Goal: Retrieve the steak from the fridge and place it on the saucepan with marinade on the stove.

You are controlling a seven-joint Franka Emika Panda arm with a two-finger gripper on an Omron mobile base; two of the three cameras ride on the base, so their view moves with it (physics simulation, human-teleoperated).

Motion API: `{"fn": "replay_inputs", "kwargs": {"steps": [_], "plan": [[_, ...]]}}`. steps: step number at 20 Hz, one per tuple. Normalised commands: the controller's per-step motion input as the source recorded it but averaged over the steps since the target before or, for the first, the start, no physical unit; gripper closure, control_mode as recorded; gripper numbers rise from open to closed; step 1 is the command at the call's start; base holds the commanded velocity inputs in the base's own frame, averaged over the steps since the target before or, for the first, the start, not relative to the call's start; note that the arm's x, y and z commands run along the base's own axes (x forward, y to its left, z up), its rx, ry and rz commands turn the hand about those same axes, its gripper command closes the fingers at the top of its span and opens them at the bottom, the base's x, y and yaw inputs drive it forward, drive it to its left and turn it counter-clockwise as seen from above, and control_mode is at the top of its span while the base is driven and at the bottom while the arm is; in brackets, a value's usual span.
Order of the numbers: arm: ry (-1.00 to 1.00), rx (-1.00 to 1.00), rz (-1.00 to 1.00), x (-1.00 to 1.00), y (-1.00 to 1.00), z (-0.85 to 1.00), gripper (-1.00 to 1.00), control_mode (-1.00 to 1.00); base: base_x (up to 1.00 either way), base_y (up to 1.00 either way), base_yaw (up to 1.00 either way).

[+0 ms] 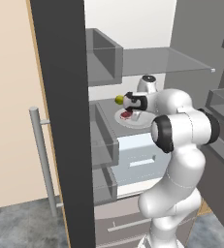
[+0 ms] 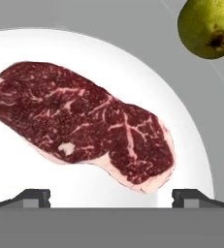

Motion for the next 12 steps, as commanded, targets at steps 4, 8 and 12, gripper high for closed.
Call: {"fn": "replay_inputs", "kwargs": {"steps": [4, 8, 12], "plan": [[0.00, 0.00, 0.09, 0.30, 0.00, 0.02, -1.00, -1.00, 0.00, 0.00, 0.00], [0.00, 0.00, 0.04, 0.39, 0.00, 0.00, -1.00, -1.00, 0.00, 0.00, 0.00], [0.00, 0.00, 0.01, 0.25, 0.04, 0.00, -1.00, -1.00, 0.00, 0.00, 0.00]]}}
